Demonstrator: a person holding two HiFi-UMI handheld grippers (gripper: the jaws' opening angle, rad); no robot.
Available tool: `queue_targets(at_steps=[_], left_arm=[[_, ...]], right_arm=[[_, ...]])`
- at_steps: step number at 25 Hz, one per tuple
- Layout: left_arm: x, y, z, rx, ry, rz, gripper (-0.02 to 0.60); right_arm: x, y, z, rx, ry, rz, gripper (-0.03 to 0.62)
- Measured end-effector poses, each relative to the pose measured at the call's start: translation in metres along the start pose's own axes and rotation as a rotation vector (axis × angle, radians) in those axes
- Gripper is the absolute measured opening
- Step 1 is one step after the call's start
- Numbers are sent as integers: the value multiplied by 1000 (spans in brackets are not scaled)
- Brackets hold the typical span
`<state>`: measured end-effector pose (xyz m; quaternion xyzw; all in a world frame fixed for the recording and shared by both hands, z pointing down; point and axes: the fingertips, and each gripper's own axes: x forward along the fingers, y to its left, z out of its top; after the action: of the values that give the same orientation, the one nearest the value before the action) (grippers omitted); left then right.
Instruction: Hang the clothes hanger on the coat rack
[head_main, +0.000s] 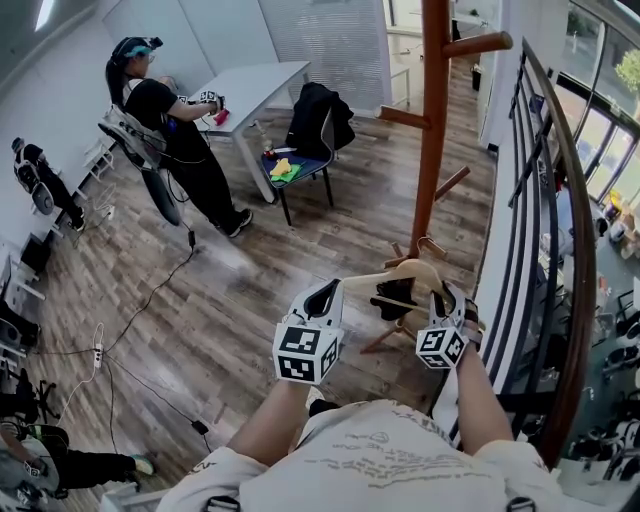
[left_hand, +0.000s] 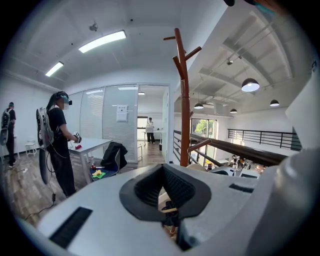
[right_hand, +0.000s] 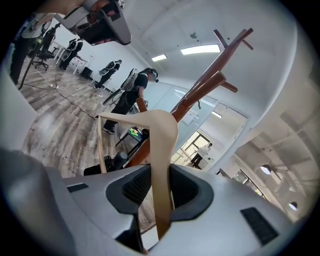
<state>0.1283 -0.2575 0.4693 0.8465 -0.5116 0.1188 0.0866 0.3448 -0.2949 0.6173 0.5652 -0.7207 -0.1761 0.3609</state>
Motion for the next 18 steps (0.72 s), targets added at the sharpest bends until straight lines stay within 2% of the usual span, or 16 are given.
queue_targets(at_steps=[18], left_arm=[[5, -12, -1, -1, 1, -29, 3]], right_arm=[[6, -10, -7, -45, 40, -51, 107]])
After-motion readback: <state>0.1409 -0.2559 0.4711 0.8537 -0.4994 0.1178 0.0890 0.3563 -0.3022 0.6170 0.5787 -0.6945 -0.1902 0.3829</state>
